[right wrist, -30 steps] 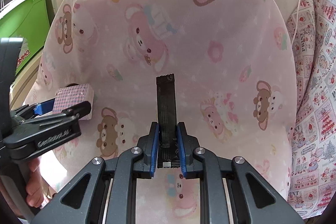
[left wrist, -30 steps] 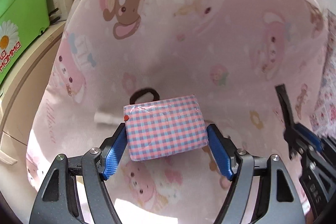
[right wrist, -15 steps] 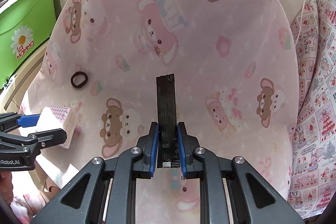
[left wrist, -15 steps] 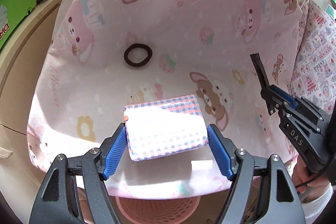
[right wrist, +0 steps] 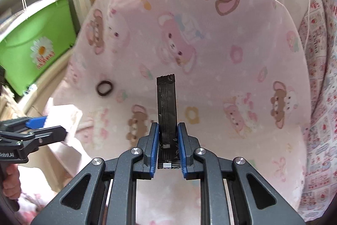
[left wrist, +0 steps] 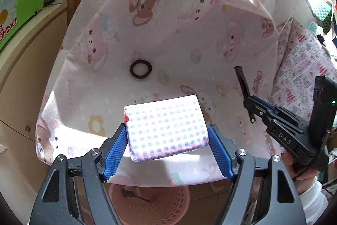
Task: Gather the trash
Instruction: 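Carry the checked box and black strip down over the wastebasket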
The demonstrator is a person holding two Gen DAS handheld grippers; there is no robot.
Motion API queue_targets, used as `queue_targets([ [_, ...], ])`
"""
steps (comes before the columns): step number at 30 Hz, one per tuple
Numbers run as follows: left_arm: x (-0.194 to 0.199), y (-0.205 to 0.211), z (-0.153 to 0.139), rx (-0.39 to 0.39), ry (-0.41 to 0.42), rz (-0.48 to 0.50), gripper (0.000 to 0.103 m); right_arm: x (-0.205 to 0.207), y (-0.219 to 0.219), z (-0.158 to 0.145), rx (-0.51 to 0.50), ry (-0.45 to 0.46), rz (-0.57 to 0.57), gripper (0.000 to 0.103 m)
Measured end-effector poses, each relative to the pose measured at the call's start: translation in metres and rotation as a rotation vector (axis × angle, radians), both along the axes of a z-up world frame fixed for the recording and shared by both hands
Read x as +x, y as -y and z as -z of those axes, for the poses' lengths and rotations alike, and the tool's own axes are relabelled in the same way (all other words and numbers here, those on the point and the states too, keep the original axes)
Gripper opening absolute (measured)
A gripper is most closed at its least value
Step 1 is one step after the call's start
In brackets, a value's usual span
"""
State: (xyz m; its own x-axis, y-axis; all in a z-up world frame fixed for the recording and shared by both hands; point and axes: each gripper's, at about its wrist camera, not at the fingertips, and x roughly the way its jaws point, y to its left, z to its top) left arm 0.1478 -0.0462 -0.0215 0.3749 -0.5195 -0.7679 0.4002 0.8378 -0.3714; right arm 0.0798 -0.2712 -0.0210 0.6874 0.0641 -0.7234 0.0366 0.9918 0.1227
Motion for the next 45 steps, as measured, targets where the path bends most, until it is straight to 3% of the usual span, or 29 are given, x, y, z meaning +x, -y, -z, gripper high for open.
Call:
queue_targets([
  [6, 0.003, -0.01, 0.008, 0.021, -0.026, -0.031, 0.074, -0.001, -0.001, 0.002, -0.028, -0.028, -0.019, 0.019],
  [12, 0.014, -0.027, 0.027, -0.097, -0.181, -0.059, 0.074, 0.004, 0.0, 0.018, -0.028, -0.109, -0.038, 0.019],
  [14, 0.018, -0.034, 0.03, -0.082, -0.197, -0.1, 0.074, 0.003, -0.001, 0.022, -0.04, -0.112, -0.039, 0.019],
  [17, 0.02, -0.038, 0.031, 0.14, -0.129, -0.184, 0.074, 0.002, -0.001, 0.024, -0.044, -0.118, -0.043, 0.019],
  [19, 0.023, -0.044, 0.033, 0.202, -0.109, -0.228, 0.074, 0.002, 0.0, 0.025, -0.049, -0.124, -0.037, 0.019],
  [24, 0.029, -0.058, 0.04, 0.15, -0.163, -0.255, 0.074, 0.002, 0.004, 0.027, -0.045, -0.132, -0.027, 0.019],
  [33, -0.009, -0.043, 0.013, 0.175, -0.03, -0.204, 0.074, -0.011, -0.005, 0.01, -0.019, -0.093, -0.056, 0.019],
  [45, -0.085, -0.045, 0.006, 0.19, 0.078, -0.164, 0.074, -0.077, -0.054, -0.004, 0.035, -0.057, -0.216, 0.019],
])
